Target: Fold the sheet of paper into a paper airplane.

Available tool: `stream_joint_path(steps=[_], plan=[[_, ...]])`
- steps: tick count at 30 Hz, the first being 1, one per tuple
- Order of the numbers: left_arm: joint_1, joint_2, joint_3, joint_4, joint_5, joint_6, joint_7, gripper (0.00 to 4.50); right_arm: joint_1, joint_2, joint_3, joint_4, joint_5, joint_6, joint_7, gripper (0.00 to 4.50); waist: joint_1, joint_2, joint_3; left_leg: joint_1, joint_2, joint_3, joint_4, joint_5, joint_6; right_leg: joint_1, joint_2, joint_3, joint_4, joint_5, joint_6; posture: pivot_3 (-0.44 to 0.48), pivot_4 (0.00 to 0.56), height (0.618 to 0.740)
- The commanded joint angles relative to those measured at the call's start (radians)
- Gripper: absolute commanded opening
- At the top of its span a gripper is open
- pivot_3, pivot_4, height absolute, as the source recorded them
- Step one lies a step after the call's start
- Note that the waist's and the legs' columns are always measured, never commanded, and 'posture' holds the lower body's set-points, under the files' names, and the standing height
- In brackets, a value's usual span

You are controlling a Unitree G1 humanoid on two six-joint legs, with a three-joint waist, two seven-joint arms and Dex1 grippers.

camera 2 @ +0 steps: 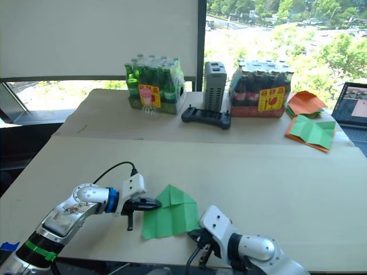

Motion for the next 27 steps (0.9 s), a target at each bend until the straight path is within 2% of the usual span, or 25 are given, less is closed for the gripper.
stream_joint_path(steps=[1,7,15,23,27], plan=[[-0.009,-0.001,-0.008,0.009,0.016,-0.007,-0.007,0.04,0.010,-0.002,-0.042,0.003,-0.008,0.004,-0.029,0.00,0.001,0.000,0.000,0.000,0.000,0.000,0.000,0.000,0.000,0.000,0.000,0.000,0.000,0.000,0.000,0.000,0.150,0.675],[-0.009,0.003,-0.007,0.013,0.026,-0.014,-0.014,0.04,0.000,0.036,-0.066,0.035,-0.004,-0.014,-0.049,0.00,0.000,0.000,0.000,0.000,0.000,0.000,0.000,0.000,0.000,0.000,0.000,0.000,0.000,0.000,0.000,0.000,0.150,0.675],[-0.013,0.004,-0.002,0.025,0.034,-0.022,-0.020,0.04,0.009,0.152,-0.142,0.049,0.067,-0.025,-0.076,0.00,0.000,0.000,0.000,0.000,0.000,0.000,0.000,0.000,0.000,0.000,0.001,0.000,0.000,0.000,0.000,0.000,0.150,0.675],[-0.017,0.007,0.003,0.026,0.036,-0.019,-0.019,0.04,-0.031,0.281,-0.134,0.117,0.095,-0.076,-0.096,0.00,-0.004,0.000,0.000,0.001,0.000,0.000,-0.001,0.000,0.000,0.000,0.001,0.000,0.000,0.000,0.000,0.000,0.150,0.675],[-0.031,0.006,0.001,0.031,0.035,-0.016,-0.024,0.04,-0.087,0.304,-0.098,0.176,0.085,-0.109,-0.079,0.00,-0.009,0.000,0.000,0.001,0.000,0.000,0.000,0.000,0.000,0.000,0.001,0.000,0.000,0.000,0.000,0.000,0.150,0.675]])
